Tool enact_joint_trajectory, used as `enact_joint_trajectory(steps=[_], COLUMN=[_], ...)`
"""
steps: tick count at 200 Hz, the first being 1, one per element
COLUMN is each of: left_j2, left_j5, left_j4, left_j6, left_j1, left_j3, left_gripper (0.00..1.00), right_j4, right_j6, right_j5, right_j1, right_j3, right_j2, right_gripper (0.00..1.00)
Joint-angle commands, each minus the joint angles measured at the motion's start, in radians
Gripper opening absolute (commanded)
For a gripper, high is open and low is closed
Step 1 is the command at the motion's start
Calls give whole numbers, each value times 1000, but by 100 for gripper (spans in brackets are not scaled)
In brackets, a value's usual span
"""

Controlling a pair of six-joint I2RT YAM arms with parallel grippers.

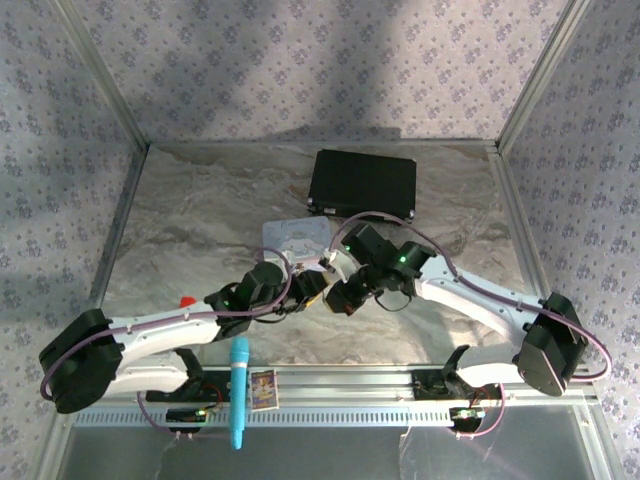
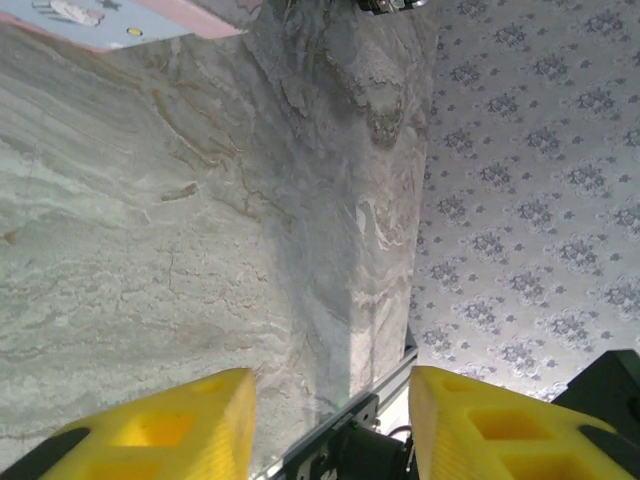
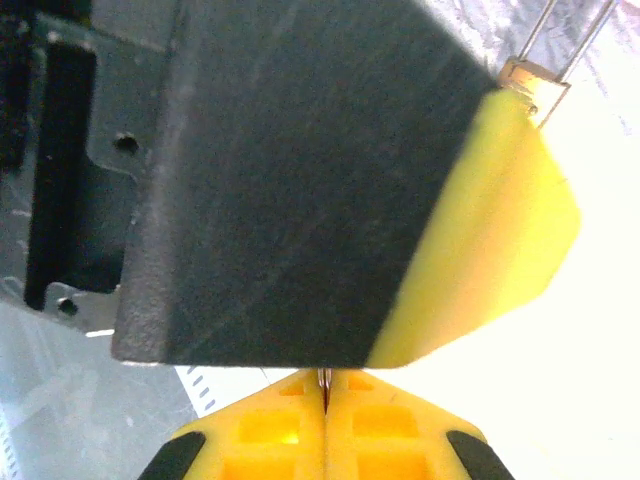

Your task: Unlock the padlock with the key

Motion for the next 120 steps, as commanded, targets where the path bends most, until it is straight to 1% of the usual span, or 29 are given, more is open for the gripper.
enact_joint_trajectory(steps=[1, 7, 18, 32, 45, 56, 86, 99, 120], left_j2=[-17, -19, -17, -13, -9, -9, -3, 3, 17], left_j5=[0, 0, 4, 12, 18, 21, 27, 32, 40], left_j4=[-32, -34, -31, -30, -32, -34, -41, -41, -33], left_j6=[9, 10, 13, 15, 19, 24, 32, 32, 33], left_j1=[-6, -6, -7, -7, -6, -8, -8, -8, -8], left_j3=[31, 31, 31, 34, 39, 42, 52, 55, 63], left_gripper=[36, 33, 32, 25, 24, 20, 20, 22, 22], right_j4=[-40, -42, -45, -45, -47, -47, -46, -36, -31], right_j6=[-23, -23, -24, -24, -26, -27, -29, -27, -27], right_j5=[51, 57, 66, 72, 79, 88, 97, 94, 107], right_j1=[-1, 0, 2, 3, 3, 3, 4, 7, 18], right_j3=[29, 31, 33, 35, 38, 38, 40, 39, 45], right_j2=[14, 16, 20, 22, 21, 21, 23, 25, 35], right_gripper=[0, 0, 0, 0, 0, 0, 0, 0, 0])
